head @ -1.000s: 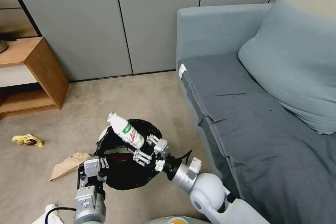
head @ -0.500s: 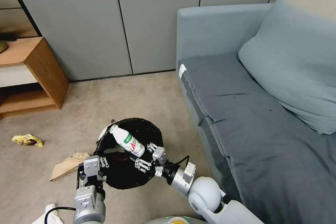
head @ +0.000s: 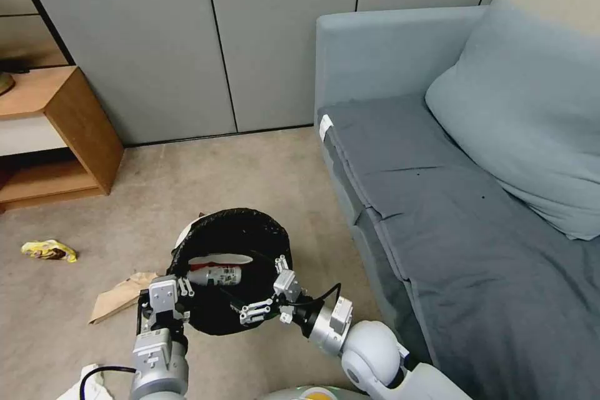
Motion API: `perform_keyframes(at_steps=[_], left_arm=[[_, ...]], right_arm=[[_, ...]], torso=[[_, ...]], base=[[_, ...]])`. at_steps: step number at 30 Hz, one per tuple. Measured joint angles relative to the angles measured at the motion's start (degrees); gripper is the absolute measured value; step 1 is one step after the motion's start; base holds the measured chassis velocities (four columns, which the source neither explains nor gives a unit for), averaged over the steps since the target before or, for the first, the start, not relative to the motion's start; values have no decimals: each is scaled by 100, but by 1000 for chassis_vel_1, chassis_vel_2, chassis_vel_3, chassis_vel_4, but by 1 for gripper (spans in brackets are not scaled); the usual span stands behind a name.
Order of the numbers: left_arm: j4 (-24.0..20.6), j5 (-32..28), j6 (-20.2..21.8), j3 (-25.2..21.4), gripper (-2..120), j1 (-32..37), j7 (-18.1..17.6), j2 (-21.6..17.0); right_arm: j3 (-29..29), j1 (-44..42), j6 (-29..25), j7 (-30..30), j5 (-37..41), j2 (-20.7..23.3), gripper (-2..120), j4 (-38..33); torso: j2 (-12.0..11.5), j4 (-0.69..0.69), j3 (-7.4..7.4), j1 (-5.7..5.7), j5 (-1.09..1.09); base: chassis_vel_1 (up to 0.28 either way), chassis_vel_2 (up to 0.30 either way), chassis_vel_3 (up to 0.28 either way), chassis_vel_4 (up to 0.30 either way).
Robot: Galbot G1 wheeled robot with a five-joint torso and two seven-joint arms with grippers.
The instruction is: Pick up the trash bin, then pick up the garbage from the floor and place it into the trash bin.
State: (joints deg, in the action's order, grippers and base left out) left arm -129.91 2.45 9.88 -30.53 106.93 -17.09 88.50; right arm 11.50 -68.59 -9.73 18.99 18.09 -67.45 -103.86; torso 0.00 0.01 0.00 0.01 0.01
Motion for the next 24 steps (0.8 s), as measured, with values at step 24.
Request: perform_keyframes(at_steps=[24], left_arm=[[370, 3, 84, 20, 0, -159, 22, -78]], right_arm=[[-1393, -796, -262, -854, -564, -101, 100, -2317]], torso=[[0, -1, 0, -1, -1]], base=[[0, 0, 0, 0]])
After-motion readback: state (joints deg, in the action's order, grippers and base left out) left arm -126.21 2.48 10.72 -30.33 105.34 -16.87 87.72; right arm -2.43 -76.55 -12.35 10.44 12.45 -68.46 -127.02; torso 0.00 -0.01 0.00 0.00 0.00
